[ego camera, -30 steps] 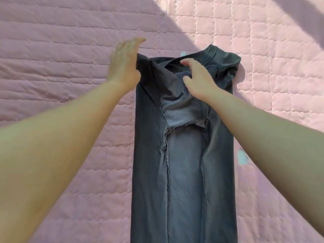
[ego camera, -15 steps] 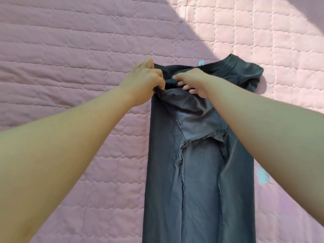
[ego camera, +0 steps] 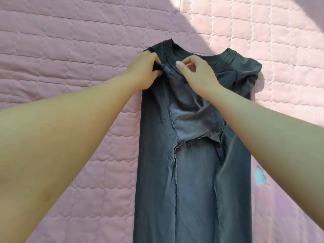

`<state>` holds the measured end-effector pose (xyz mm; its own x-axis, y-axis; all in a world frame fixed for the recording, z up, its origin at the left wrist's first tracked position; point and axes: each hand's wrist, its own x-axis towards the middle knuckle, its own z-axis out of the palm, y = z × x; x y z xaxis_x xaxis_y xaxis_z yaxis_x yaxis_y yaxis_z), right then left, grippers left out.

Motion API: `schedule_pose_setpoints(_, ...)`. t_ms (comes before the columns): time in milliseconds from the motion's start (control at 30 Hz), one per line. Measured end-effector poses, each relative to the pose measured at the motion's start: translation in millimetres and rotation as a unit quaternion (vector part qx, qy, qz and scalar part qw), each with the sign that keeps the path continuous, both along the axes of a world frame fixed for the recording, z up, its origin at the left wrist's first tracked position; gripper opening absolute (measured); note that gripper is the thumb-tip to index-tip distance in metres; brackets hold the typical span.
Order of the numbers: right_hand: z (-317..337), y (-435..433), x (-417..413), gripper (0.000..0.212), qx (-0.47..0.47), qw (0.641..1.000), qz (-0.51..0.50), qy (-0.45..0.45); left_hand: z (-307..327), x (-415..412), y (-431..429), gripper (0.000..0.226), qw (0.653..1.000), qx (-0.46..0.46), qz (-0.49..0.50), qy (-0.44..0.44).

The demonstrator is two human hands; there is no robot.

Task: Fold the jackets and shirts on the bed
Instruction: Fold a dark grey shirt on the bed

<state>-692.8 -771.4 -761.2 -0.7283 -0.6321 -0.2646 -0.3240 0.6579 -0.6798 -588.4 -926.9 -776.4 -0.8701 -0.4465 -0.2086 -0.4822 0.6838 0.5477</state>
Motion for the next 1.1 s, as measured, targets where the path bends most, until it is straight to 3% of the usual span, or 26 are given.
schedule_pose_setpoints(67, -10, 23, -5, 0.036, 0.067, 0.992, 0.083, 0.07, -11, -7, -1, 0.034, 1.0, -0.008, 0.009, -0.019)
schedule_pose_setpoints(200, -11, 51, -21, 0.029, 0.056, 0.985, 0.1, 0.129, -27, -11, 3, 0.049, 0.998, -0.049, 0.012, -0.047)
schedule_pose_setpoints(300, -12, 68, -32, 0.033, 0.11, 0.971, 0.133, 0.166, -28, -15, 11, 0.052, 0.995, -0.063, 0.004, -0.071)
schedule_pose_setpoints(533, -4, 86, -34, 0.014, 0.032, 0.996, 0.015, 0.084, -14, -22, 7, 0.04, 0.99, -0.067, 0.059, -0.106)
schedule_pose_setpoints(600, -1, 94, -37, 0.013, -0.012, 0.992, -0.084, 0.096, -12, -21, 4, 0.037, 0.989, -0.092, 0.069, -0.095)
schedule_pose_setpoints(667, -2, 100, -41, 0.016, 0.001, 0.984, -0.142, 0.111, -8, -19, 4, 0.033, 0.987, -0.121, 0.076, -0.068)
schedule_pose_setpoints(733, -6, 105, -42, 0.018, 0.035, 0.982, -0.126, 0.133, -5, -19, 9, 0.029, 0.984, -0.137, 0.109, -0.032)
schedule_pose_setpoints(833, -5, 103, -24, 0.034, 0.022, 0.968, -0.068, 0.241, 3, -7, 35, 0.032, 0.963, -0.214, 0.154, 0.047)
schedule_pose_setpoints(900, -7, 101, 1, 0.044, -0.004, 0.963, 0.024, 0.27, 1, 11, 67, 0.039, 0.969, -0.203, 0.058, 0.127)
schedule_pose_setpoints(933, -13, 104, 14, 0.049, 0.021, 0.956, 0.1, 0.275, -5, 22, 83, 0.045, 0.974, -0.186, -0.011, 0.126)
schedule_pose_setpoints(1000, -31, 117, 32, 0.054, 0.137, 0.929, 0.216, 0.267, -27, 48, 103, 0.058, 0.975, -0.185, -0.121, 0.026)
schedule_pose_setpoints(1100, -51, 141, 26, 0.057, 0.253, 0.919, 0.185, 0.238, -55, 71, 99, 0.067, 0.958, -0.22, -0.17, -0.073)
